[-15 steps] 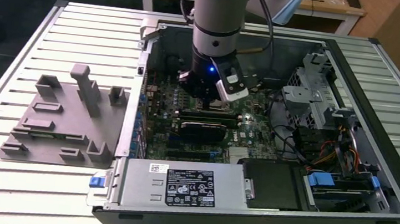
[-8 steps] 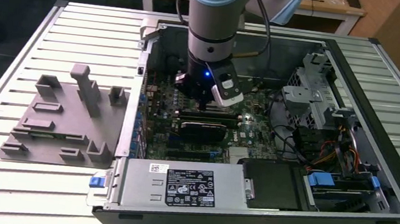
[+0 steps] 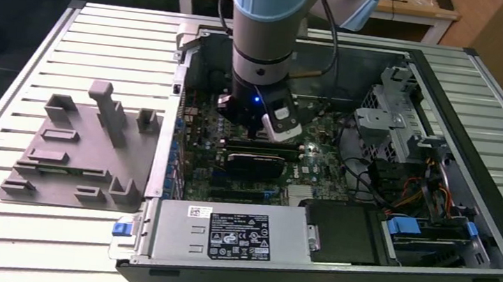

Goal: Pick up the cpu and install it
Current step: 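Install the second cpu locking lever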

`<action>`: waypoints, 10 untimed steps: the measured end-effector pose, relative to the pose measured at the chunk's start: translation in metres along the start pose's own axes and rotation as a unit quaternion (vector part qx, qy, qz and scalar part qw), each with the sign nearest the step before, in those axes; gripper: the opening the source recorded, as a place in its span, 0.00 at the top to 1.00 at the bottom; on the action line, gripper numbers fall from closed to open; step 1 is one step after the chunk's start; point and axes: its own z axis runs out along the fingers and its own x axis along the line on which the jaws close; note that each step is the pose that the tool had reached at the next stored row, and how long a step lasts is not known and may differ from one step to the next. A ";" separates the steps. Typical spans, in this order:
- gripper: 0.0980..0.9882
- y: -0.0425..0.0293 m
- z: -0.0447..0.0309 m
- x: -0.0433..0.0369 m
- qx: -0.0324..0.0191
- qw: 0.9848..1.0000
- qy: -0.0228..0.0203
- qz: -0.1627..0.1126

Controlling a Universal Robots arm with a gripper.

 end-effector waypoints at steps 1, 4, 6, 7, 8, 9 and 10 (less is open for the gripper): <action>0.99 -0.0011 0.0003 0.0004 -0.004 1.000 0.000 0.000; 0.99 -0.0049 0.0019 0.0017 -0.012 1.000 0.001 0.000; 0.99 -0.0075 0.0030 0.0024 -0.017 1.000 0.001 0.001; 0.99 -0.0089 0.0032 0.0025 -0.019 1.000 0.001 0.001; 0.99 -0.0105 0.0034 0.0026 -0.021 1.000 0.001 0.001; 0.99 -0.0122 0.0036 0.0027 -0.023 1.000 0.001 0.001; 0.99 -0.0139 0.0036 0.0027 -0.025 1.000 0.002 0.001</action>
